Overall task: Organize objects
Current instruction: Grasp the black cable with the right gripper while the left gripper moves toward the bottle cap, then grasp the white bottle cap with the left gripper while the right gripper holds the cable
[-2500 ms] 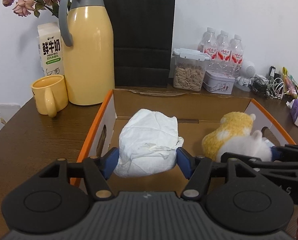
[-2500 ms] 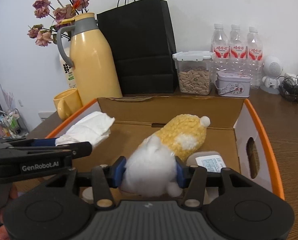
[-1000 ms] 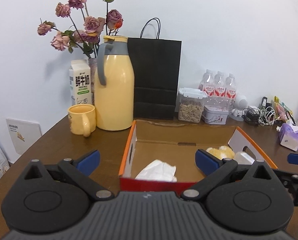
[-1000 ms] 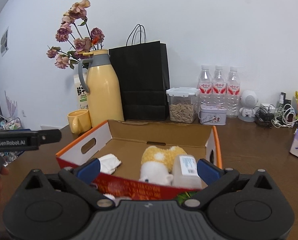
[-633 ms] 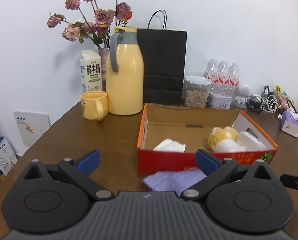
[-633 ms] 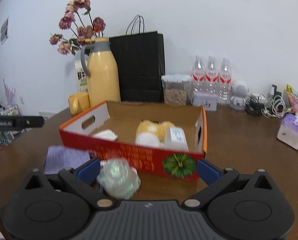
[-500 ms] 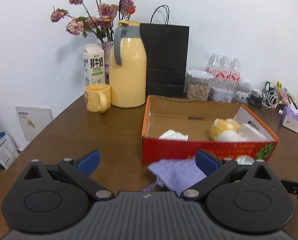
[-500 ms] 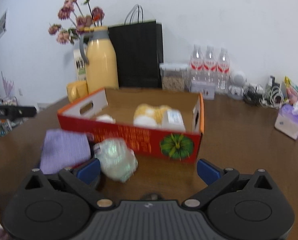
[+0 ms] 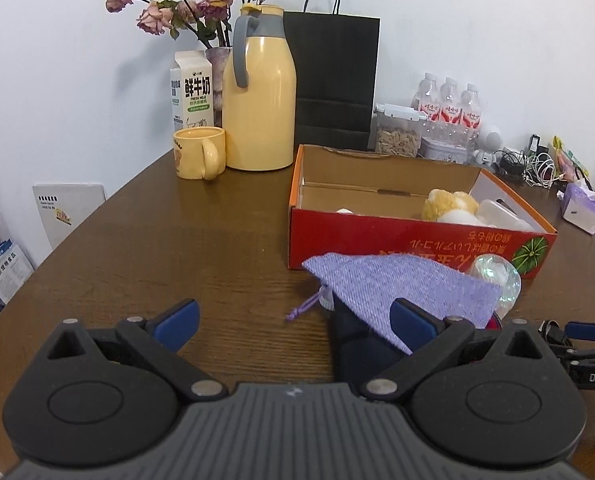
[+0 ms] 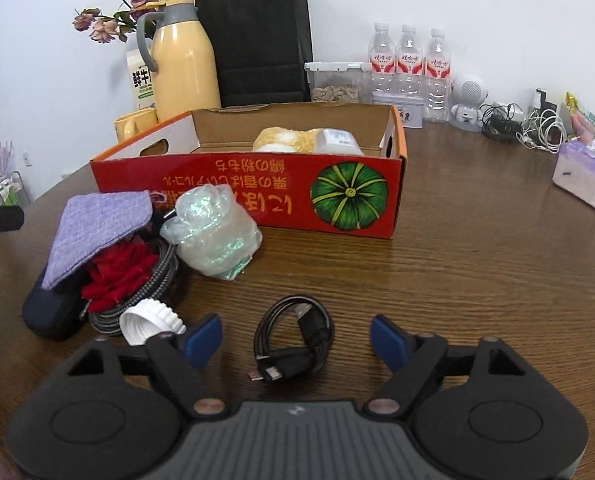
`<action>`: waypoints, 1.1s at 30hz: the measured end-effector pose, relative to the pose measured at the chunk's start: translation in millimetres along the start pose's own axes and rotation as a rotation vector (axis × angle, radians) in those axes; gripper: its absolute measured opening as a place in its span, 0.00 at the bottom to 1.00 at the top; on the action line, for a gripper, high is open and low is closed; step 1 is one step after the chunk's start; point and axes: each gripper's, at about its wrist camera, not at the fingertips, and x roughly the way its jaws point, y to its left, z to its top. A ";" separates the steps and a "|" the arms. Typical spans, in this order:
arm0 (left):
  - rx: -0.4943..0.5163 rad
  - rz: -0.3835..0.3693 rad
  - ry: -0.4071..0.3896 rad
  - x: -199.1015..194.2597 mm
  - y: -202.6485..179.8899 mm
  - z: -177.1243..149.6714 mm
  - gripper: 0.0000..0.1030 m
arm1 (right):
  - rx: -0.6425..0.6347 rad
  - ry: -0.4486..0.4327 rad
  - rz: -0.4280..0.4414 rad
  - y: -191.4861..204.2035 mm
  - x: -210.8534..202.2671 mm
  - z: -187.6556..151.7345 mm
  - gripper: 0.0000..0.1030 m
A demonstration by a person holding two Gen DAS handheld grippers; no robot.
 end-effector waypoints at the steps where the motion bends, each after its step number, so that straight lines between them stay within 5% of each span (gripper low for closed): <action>1: 0.000 -0.001 0.001 -0.1 -0.1 -0.6 1.00 | -0.004 -0.003 -0.006 0.8 0.3 0.6 0.72; 4: -0.001 -0.005 0.003 -0.9 -0.7 -2.1 1.00 | -0.014 -0.010 -0.010 2.0 -0.4 -0.2 0.66; 8: -0.004 -0.010 0.006 -1.9 -2.6 -3.8 1.00 | -0.030 -0.026 -0.013 3.0 -3.2 -1.7 0.40; 19: 0.032 -0.059 0.004 -10.6 -30.3 -9.6 1.00 | -0.033 -0.078 0.005 -1.3 -13.9 -2.3 0.37; 33: 0.063 -0.102 -0.091 -26.3 -102.8 -25.5 1.00 | -0.038 -0.149 0.016 -22.9 -38.8 5.8 0.37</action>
